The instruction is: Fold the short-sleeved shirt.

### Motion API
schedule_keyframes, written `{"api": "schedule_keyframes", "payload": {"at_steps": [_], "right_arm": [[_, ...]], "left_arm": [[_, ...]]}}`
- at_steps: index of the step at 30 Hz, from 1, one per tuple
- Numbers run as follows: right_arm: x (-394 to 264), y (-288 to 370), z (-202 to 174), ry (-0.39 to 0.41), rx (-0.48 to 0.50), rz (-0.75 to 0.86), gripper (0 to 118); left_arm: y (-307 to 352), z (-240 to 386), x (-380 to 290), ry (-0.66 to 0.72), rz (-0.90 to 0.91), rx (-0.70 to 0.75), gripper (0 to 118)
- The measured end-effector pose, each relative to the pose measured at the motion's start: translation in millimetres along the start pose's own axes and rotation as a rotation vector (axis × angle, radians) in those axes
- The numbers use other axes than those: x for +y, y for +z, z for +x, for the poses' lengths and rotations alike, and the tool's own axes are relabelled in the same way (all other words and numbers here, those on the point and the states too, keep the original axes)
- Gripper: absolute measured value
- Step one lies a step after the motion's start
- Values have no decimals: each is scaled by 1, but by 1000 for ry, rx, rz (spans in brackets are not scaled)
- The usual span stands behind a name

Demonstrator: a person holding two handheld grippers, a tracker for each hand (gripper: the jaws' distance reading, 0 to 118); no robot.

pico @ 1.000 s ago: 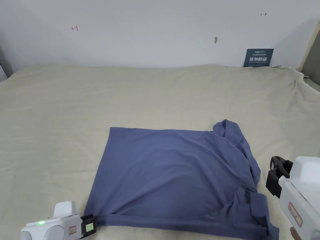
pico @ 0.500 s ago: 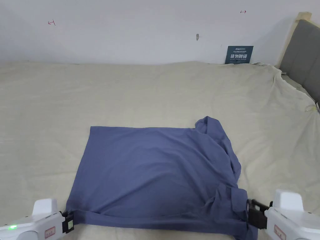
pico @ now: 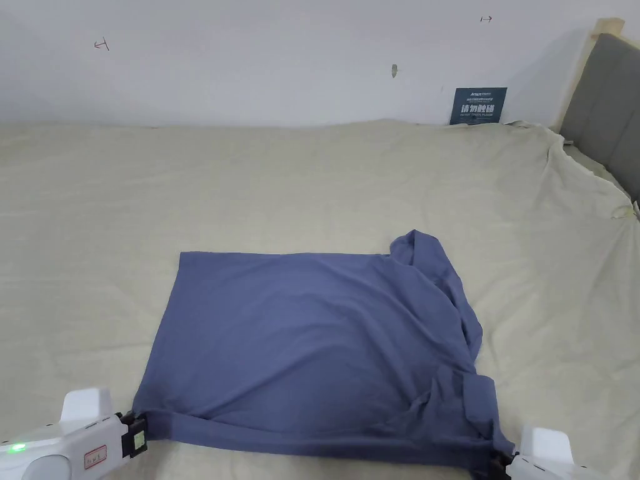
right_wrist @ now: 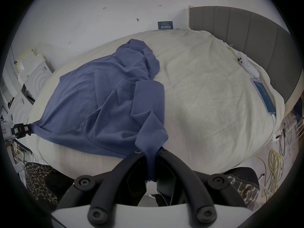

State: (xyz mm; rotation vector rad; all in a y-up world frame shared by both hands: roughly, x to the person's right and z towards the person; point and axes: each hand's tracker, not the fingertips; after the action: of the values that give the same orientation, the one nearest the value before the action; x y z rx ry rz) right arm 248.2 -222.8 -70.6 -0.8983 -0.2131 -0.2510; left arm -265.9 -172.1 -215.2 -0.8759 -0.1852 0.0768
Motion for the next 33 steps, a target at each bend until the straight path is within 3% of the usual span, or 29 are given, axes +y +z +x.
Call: {"api": "schedule_keyframes", "payload": {"at_steps": [8,17,33], "right_arm": [[15,26,-3,10,37,67,5],[89,45,-17,71,60,210,5],[176,-79,-20,84,1,83,5]], "left_arm": [[2,-2,6,15,10,-4,4],[-4,0,55,-5,69,-13,4],[-122,7,130,-32,-1,32,3]]}}
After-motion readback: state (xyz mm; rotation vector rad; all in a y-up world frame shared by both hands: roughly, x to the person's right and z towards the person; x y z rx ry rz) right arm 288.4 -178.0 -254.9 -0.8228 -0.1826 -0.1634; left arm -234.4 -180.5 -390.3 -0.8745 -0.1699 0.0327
